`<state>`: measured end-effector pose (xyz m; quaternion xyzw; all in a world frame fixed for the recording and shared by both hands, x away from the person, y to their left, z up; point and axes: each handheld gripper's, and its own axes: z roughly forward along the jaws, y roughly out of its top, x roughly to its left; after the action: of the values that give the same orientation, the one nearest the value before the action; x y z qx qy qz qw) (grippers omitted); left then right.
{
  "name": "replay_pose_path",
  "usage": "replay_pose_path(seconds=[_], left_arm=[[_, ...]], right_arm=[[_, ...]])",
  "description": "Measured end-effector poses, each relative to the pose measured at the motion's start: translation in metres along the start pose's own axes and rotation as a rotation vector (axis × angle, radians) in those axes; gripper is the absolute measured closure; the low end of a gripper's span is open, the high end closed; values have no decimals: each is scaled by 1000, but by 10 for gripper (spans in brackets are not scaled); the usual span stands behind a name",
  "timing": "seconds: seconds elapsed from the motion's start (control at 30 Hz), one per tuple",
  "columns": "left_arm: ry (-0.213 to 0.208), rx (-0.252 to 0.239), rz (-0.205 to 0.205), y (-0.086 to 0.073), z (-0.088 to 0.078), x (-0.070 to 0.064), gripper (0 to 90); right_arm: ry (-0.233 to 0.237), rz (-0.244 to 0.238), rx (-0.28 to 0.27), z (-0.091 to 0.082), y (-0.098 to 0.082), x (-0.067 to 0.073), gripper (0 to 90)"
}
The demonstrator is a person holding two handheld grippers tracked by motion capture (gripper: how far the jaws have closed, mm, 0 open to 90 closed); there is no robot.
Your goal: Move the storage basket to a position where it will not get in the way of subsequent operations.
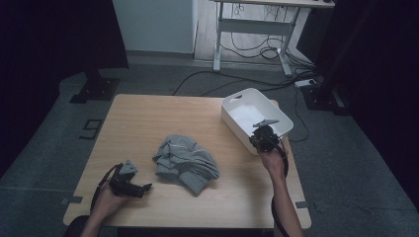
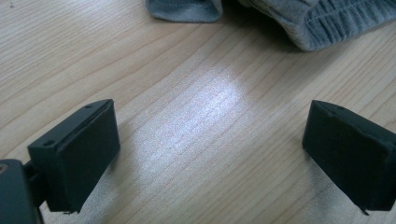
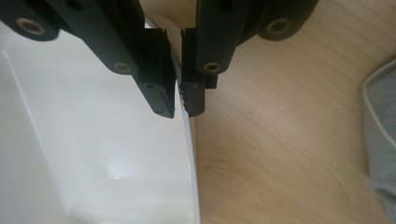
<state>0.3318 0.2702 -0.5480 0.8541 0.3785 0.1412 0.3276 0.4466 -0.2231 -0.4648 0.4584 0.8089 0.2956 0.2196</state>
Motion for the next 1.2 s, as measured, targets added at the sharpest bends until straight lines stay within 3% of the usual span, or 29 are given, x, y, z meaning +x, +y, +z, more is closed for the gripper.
replay_pose_path(seconds=[0.53,1.0,1.2], left_arm=[[0,0,0,0,0,0,33],[0,0,0,0,0,0,32],[-1,2,0,0,0,0,27]], right_arm=[[-49,63,13,5,1,-39,807],[-50,72,14,5,1,-41,796],[-45,79,-10,-6,3,-41,673]])
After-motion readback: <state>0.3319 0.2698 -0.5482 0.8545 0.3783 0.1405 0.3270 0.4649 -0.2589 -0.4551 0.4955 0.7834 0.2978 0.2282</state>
